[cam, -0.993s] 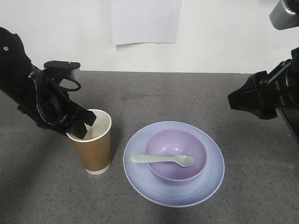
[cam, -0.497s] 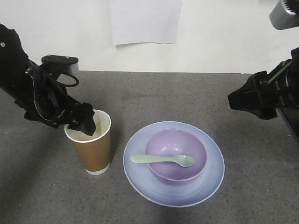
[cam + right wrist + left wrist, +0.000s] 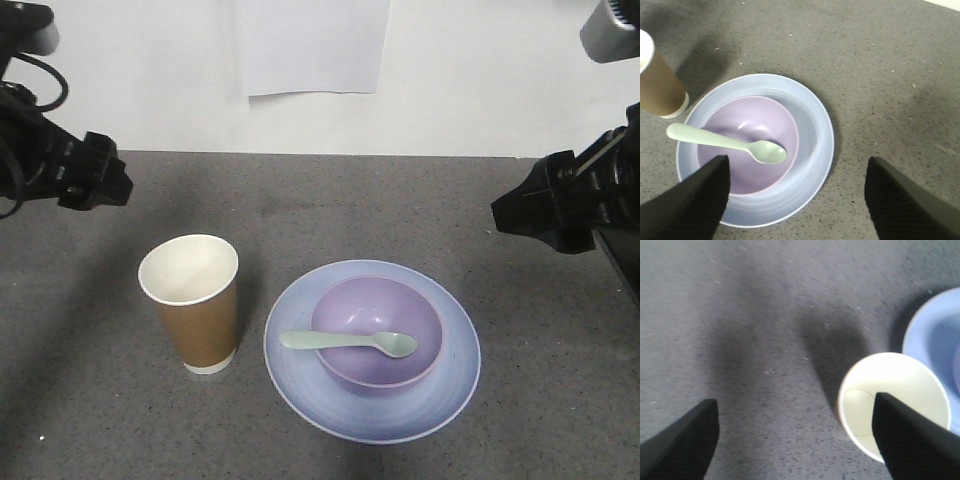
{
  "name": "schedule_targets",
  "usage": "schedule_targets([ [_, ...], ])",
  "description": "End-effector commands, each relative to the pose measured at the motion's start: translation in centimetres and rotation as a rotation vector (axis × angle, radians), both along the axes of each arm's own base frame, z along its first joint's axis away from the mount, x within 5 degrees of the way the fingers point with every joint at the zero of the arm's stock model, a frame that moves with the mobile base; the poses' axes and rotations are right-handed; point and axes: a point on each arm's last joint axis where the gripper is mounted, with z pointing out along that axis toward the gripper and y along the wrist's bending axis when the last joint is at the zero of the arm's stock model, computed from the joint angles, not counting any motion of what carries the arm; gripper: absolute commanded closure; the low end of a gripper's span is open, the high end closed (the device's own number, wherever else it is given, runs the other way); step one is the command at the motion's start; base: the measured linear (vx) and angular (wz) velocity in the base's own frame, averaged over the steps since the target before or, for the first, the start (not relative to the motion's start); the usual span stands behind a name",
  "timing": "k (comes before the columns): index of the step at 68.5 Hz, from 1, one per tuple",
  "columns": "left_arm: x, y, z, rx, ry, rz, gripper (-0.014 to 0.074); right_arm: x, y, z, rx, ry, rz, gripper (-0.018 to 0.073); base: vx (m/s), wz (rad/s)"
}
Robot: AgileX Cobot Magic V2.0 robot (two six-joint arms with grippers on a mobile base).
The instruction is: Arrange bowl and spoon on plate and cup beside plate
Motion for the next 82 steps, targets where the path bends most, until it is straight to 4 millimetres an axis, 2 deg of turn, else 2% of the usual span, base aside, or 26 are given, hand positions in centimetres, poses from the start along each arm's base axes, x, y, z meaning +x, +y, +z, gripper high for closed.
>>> schedule_targets([
  [1,-1.2,0.8,2.9,-0.021,-0.147,0.049,0.0022,-0.1,-0.6,1.3,0.003,-0.086,-0.048,0.001,0.0,0.0],
  [13,-2.3,1.5,3.4,-0.013,-0.191,0.08,0.0021,0.0,-1.3,1.1,-0.049,-0.079,-0.113,0.001,0.0,0.0],
  [31,-4.8,2.8,0.7,0.0,-0.208,0.155,0.0021,-1.5,-2.3,2.3,-0.059,-0.146,-0.146,0.001,0.0,0.0],
  [44,-7.2,3.8,-0.3,-0.025,-0.252,0.197,0.0021,-3.2,-3.5,3.0,-0.071,-0.207,-0.203,0.001,0.0,0.0],
  [49,-8.2,4.1,-0.6,-0.04,-0.262,0.206,0.0021,-3.8,-3.8,2.2,-0.071,-0.213,-0.216,0.001,0.0,0.0],
  [55,-9.5,4.5,-1.0,-0.054,-0.272,0.216,0.0021,-4.7,-4.2,0.2,-0.076,-0.21,-0.226,0.001,0.0,0.0],
  [65,-11.6,5.1,-1.6,-0.081,-0.322,0.214,0.0021,-7.0,-4.9,-2.2,-0.044,-0.244,-0.232,0.001,0.0,0.0],
  [82,-14.7,5.9,-3.0,-0.134,-0.431,0.199,0.0021,-10.6,-6.0,-5.0,0.028,-0.329,-0.246,0.001,0.0,0.0],
])
